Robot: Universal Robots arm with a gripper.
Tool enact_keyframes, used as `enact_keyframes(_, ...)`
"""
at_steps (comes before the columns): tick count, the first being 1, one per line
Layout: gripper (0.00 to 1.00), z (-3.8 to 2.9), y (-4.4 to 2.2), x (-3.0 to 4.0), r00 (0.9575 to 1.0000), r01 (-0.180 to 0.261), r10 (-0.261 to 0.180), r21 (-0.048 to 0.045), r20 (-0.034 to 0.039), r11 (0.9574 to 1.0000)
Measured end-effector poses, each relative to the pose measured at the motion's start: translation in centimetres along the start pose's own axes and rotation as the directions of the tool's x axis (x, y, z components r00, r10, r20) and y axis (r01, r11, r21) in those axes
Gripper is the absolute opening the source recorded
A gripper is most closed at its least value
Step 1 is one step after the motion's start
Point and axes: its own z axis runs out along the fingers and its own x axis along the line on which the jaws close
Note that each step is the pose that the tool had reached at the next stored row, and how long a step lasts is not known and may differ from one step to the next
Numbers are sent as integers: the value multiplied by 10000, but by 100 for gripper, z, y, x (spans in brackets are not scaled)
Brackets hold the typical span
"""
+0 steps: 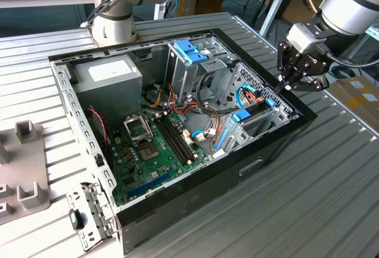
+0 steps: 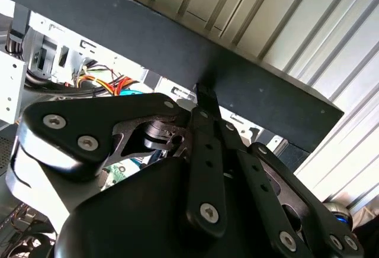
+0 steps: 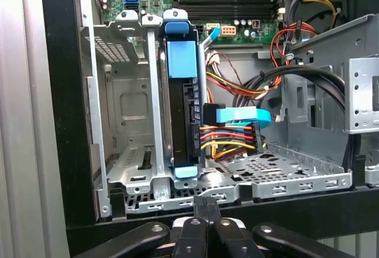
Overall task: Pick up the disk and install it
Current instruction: 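Insert the first disk wire, then insert the second disk wire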
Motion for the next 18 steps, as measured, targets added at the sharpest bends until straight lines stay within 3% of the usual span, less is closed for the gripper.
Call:
enact_keyframes(15,10,1,-3,1,10000,-1,1,0,0,10000)
enact_keyframes(18,30,1,-3,1,10000,-1,1,0,1,10000)
